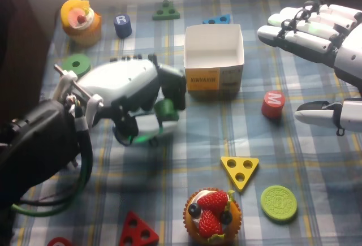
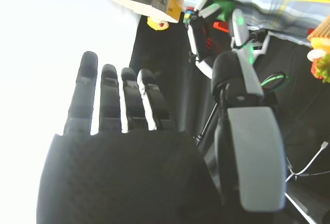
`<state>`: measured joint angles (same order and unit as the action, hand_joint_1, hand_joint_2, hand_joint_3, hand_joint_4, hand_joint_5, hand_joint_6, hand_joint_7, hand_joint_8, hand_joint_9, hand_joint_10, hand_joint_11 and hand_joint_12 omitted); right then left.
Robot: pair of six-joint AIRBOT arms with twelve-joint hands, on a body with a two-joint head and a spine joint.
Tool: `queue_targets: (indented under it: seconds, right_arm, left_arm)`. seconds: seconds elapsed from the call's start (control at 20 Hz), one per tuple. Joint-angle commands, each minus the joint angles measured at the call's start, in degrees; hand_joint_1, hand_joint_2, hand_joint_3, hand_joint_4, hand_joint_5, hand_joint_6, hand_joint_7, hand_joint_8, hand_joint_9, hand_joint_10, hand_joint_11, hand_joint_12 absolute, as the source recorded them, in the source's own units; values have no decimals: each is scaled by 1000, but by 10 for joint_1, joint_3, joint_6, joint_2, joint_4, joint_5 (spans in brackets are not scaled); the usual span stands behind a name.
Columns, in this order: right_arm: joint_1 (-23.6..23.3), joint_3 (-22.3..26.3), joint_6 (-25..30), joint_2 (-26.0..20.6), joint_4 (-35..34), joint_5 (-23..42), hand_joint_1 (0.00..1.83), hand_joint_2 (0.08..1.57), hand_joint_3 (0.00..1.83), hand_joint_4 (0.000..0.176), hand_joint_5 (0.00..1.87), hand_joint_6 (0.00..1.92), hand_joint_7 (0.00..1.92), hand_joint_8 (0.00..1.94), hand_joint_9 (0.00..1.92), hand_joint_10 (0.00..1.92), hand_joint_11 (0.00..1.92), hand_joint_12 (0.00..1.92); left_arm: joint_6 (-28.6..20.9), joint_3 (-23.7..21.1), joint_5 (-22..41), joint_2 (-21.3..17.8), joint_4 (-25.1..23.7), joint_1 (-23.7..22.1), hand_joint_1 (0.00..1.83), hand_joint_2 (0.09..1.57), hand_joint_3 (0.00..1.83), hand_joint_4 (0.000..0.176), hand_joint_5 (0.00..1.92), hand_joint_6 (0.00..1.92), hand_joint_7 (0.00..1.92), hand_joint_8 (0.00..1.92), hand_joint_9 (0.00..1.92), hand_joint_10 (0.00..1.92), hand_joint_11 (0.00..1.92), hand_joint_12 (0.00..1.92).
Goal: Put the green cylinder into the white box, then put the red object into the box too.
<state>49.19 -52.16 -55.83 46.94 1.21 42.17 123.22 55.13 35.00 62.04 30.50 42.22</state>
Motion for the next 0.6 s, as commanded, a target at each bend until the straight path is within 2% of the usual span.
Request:
queue_targets:
  seconds: [0.0, 0.05, 0.1, 0.15, 0.2, 0.25, 0.35, 0.4, 0.45, 0.5, 0.55]
  right_arm:
    - [-1, 1, 3, 0, -5, 72, 517, 1231, 2, 0, 0, 0, 0, 0, 0, 0, 0, 251]
    - [-1, 1, 3, 0, -6, 73, 514, 1232, 2, 0, 0, 0, 0, 0, 0, 0, 0, 238]
    - [0, 1, 4, 0, -7, 74, 504, 1240, 5, 0, 0, 0, 0, 0, 0, 0, 0, 242]
    - [0, 1, 4, 0, -7, 75, 495, 1248, 6, 0, 0, 0, 0, 0, 0, 0, 0, 248]
    - [0, 0, 4, 0, -7, 75, 495, 1248, 6, 0, 0, 0, 0, 0, 0, 0, 0, 248]
    - [0, 0, 4, 0, -7, 76, 484, 1245, 2, 0, 0, 0, 0, 0, 0, 0, 0, 202]
    - [0, -1, 4, 0, -7, 77, 474, 1243, 0, 0, 0, 0, 0, 0, 0, 0, 0, 193]
    - [0, -2, 4, 0, -7, 77, 479, 1241, 0, 0, 0, 0, 0, 0, 0, 0, 0, 328]
    - [0, -3, 4, 0, -7, 77, 460, 1233, 0, 0, 0, 0, 0, 0, 14, 5, 0, 513]
    - [0, -4, 4, 0, -7, 77, 460, 1233, 0, 0, 0, 0, 0, 0, 14, 5, 0, 513]
    - [0, -4, 4, 0, -7, 77, 462, 1227, 0, 0, 0, 0, 0, 0, 30, 11, 0, 676]
  left_arm:
    - [-2, -4, 87, -7, -28, -15, 1184, 1295, 0, 0, 678, 1183, 670, 1775, 813, 1893, 872, 1921]
    - [-2, -9, 93, -10, -38, -23, 1177, 1307, 2, 0, 665, 1186, 639, 1823, 860, 1915, 927, 1921]
    - [-2, -12, 100, -13, -53, -36, 1113, 1259, 0, 0, 722, 1319, 688, 1901, 846, 1920, 914, 1921]
    - [-2, -11, 101, -13, -65, -54, 1175, 1306, 0, 0, 649, 1200, 657, 1806, 824, 1921, 896, 1921]
    - [-2, -9, 100, -12, -68, -62, 1175, 1306, 0, 0, 649, 1200, 657, 1806, 824, 1921, 896, 1921]
    - [-2, 0, 94, -6, -71, -81, 1195, 1280, 0, 0, 648, 1204, 743, 1669, 809, 1747, 793, 1912]
    - [-2, 26, 73, 13, -68, -111, 1195, 1281, 0, 0, 650, 1193, 734, 1685, 834, 1750, 813, 1892]
    - [-2, 44, 57, 28, -62, -130, 1322, 1230, 0, 0, 687, 1113, 766, 1462, 829, 1585, 763, 1764]
    - [-2, 59, 46, 40, -53, -140, 1338, 1232, 1, 0, 682, 1155, 765, 1431, 741, 1591, 667, 1737]
    - [-2, 75, 34, 51, -42, -149, 1338, 1232, 1, 0, 682, 1155, 765, 1431, 741, 1591, 667, 1737]
    - [-2, 97, 18, 66, -26, -158, 1247, 1220, 0, 0, 745, 1106, 825, 1480, 762, 1559, 701, 1802]
